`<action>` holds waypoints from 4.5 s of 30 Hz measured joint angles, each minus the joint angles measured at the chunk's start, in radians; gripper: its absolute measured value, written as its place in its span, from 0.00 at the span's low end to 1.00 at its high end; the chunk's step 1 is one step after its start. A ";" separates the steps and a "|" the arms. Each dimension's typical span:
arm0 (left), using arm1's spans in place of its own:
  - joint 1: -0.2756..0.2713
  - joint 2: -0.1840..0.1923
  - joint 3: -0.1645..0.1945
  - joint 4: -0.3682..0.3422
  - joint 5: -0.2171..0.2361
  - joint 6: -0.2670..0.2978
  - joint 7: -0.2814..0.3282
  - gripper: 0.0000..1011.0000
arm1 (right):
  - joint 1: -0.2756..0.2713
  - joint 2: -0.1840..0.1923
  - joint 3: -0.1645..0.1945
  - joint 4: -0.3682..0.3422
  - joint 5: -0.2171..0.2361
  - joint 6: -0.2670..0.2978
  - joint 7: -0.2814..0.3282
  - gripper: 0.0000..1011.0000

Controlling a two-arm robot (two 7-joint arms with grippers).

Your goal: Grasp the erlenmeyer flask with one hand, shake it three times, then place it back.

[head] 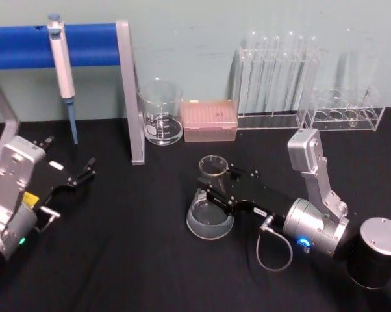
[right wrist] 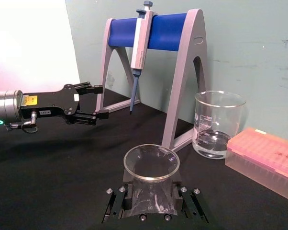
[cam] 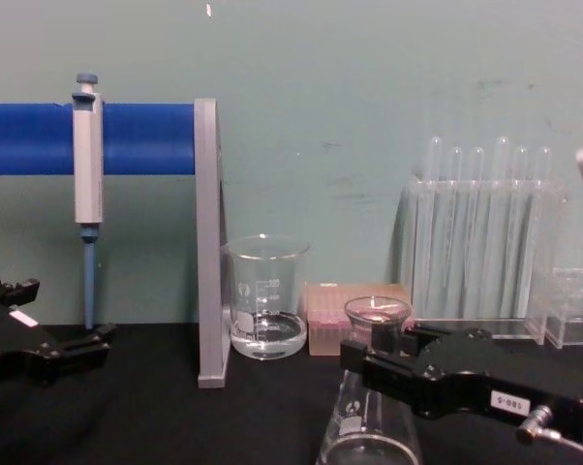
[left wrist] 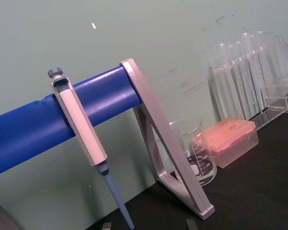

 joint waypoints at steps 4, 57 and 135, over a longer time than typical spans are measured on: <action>0.000 0.000 0.000 0.000 0.000 0.000 0.000 0.99 | 0.000 0.000 0.000 0.000 0.000 0.000 0.000 0.45; 0.000 0.000 0.000 0.000 0.000 0.000 0.000 0.99 | -0.026 0.033 -0.003 -0.050 -0.013 0.015 -0.002 0.99; 0.000 0.000 0.000 0.000 0.000 0.000 0.000 0.99 | -0.123 -0.092 0.253 -0.038 -0.226 0.120 -0.443 0.99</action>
